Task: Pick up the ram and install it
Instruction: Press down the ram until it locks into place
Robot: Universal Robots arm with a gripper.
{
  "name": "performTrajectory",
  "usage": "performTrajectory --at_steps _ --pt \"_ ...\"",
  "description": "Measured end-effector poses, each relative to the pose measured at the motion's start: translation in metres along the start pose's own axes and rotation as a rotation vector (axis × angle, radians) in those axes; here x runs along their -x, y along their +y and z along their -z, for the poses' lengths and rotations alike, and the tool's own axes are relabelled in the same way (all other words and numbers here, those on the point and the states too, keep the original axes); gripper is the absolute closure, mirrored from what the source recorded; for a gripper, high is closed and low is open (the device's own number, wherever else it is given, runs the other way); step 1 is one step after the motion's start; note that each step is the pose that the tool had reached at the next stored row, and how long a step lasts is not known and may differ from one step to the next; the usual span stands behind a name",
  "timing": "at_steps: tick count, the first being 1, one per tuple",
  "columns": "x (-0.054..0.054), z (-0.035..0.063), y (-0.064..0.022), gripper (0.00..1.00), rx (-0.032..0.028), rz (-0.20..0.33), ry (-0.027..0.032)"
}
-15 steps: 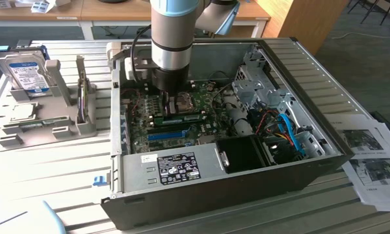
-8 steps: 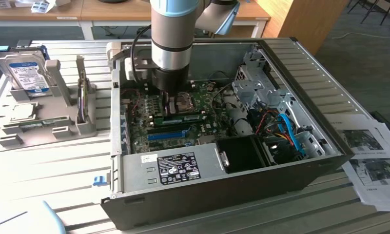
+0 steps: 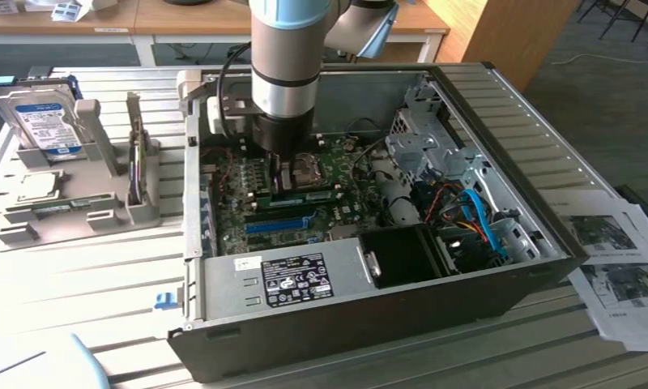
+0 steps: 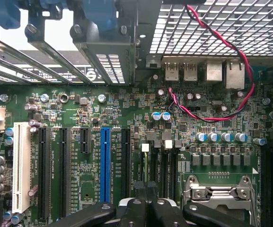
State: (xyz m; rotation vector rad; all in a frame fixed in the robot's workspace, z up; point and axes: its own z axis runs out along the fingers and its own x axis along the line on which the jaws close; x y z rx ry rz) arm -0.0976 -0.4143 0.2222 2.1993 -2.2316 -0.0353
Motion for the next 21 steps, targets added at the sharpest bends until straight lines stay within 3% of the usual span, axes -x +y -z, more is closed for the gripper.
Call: performTrajectory --at_steps 10,21 --pt "0.000 0.0010 -0.0004 0.91 -0.0011 0.000 -0.0012" --pt "0.000 0.0133 -0.0003 0.91 0.0002 0.000 0.0000"
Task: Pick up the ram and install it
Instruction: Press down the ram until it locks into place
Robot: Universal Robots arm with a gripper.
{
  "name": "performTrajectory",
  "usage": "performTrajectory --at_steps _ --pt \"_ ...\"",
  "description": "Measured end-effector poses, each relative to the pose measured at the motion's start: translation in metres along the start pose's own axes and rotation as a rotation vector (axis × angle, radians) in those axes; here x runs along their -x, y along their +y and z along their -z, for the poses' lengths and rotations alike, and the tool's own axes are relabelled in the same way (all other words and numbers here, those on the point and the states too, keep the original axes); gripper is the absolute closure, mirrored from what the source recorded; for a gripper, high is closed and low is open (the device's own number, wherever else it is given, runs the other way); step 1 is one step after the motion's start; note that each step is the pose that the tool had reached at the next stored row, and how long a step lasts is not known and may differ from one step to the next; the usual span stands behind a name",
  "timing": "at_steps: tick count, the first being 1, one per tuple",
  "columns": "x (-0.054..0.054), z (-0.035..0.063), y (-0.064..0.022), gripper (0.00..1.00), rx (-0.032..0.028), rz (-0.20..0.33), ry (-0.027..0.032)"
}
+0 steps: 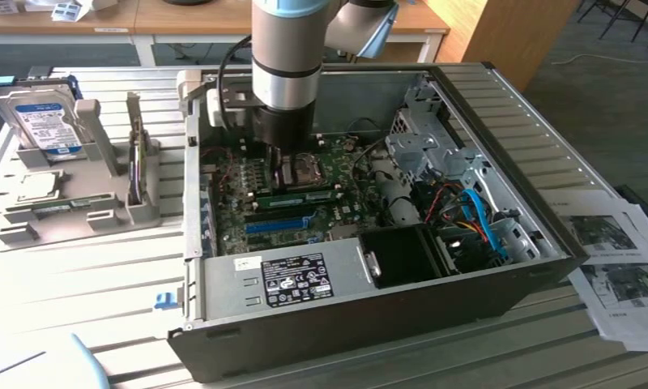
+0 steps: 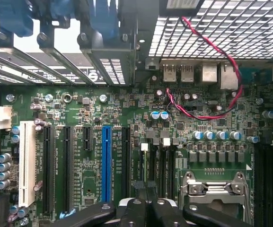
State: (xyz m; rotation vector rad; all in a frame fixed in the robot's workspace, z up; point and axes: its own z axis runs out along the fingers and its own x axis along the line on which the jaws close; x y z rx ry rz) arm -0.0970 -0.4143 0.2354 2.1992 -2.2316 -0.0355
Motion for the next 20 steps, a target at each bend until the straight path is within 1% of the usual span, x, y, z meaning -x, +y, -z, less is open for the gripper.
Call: performTrajectory --at_steps 6,20 --pt "0.000 0.0109 -0.0001 0.91 0.0000 0.000 0.0000" --pt "0.000 0.0437 0.0002 0.91 0.0000 0.000 0.0008"
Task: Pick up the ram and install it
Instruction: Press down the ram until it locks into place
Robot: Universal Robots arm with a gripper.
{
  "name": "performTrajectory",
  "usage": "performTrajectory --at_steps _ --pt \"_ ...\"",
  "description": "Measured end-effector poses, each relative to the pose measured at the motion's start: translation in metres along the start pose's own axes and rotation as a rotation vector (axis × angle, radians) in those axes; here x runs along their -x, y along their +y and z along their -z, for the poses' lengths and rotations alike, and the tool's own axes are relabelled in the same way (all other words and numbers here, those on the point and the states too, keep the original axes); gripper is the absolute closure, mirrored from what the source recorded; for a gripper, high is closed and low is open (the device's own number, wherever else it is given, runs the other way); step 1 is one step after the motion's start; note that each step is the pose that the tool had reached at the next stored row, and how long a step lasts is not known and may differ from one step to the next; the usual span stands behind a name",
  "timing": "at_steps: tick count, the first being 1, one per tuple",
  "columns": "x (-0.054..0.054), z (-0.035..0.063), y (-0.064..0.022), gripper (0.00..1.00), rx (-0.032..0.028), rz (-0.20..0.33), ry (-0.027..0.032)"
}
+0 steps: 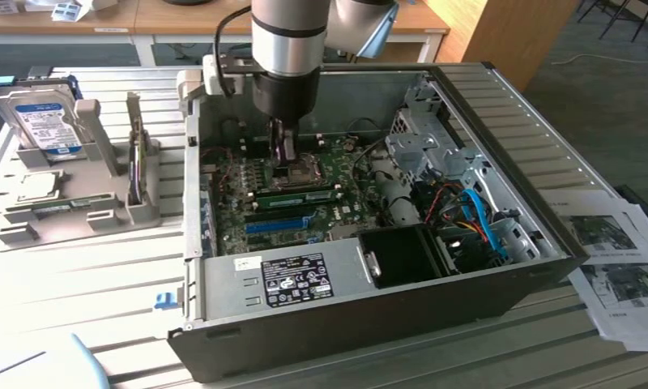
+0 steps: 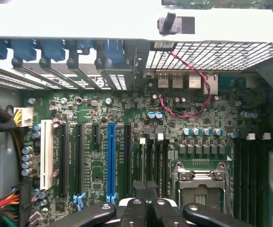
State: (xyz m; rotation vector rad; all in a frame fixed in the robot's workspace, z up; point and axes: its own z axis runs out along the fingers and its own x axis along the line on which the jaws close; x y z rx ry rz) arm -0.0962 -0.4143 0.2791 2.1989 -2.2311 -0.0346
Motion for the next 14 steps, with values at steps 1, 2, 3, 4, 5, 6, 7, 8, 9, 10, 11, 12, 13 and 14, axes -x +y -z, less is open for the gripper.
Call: performTrajectory --at_steps 1,2,3,4,5,6,7,8,9,10,11,12,13,14 --pt "0.000 0.0022 0.0000 0.91 0.0000 0.000 0.0002" --pt "0.000 0.0046 0.0001 0.91 0.0000 0.000 0.0005" --pt "0.000 0.0067 0.0001 0.91 0.0000 0.000 0.0007" --pt "0.000 0.0086 0.0001 0.91 0.0000 0.000 0.0012" --pt "0.000 0.0106 0.0001 0.91 0.0000 0.000 0.0017" --pt "0.000 0.0126 0.0002 0.91 -0.0001 0.000 0.0022" --pt "0.000 0.0148 0.0002 0.91 -0.0001 0.000 0.0028" --pt "0.000 0.0169 0.0003 0.91 0.0000 0.000 0.0034" --pt "0.000 0.0190 0.0003 0.91 0.0000 0.000 0.0040" --pt "0.000 0.0216 0.0004 0.91 0.0000 0.000 0.0049" --pt "0.000 0.0240 0.0005 0.91 -0.0001 0.000 0.0059" --pt "0.000 0.0265 0.0005 0.91 -0.0002 0.000 0.0071" --pt "0.000 0.0293 0.0006 0.91 -0.0001 0.000 0.0084" --pt "0.000 0.0319 0.0006 0.91 -0.0002 0.000 0.0099"
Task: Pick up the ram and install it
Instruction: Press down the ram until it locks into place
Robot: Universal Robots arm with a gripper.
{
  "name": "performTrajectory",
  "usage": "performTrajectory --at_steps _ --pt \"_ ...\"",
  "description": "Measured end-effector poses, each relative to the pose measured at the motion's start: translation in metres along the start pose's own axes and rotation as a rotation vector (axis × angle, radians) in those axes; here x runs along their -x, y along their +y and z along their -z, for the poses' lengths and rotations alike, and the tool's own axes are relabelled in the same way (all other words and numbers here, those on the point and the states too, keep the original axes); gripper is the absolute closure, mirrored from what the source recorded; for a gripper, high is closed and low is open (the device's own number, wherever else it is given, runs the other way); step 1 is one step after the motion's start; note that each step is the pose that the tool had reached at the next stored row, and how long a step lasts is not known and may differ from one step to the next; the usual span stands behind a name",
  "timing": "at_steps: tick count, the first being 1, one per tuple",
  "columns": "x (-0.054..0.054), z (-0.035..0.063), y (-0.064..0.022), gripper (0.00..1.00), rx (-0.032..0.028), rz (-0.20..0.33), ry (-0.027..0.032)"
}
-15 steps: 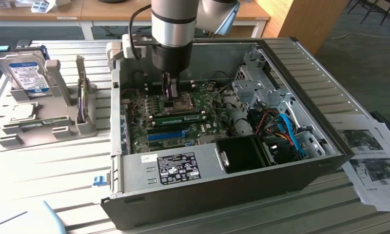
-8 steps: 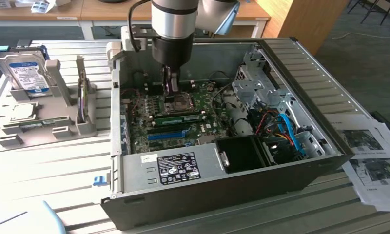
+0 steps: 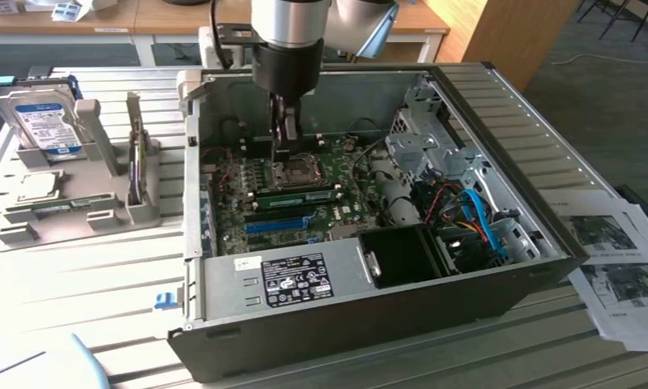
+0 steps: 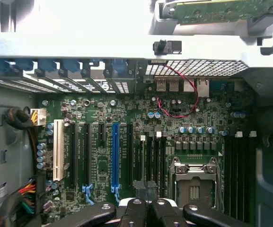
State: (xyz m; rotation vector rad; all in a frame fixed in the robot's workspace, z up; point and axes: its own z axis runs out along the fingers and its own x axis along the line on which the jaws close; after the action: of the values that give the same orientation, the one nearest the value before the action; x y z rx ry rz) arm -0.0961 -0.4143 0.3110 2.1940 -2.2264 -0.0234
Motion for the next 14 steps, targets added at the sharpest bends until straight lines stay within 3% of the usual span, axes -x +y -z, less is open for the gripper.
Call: performTrajectory --at_steps 14 --pt "0.000 0.0299 0.0006 0.91 -0.0003 0.000 0.0243"
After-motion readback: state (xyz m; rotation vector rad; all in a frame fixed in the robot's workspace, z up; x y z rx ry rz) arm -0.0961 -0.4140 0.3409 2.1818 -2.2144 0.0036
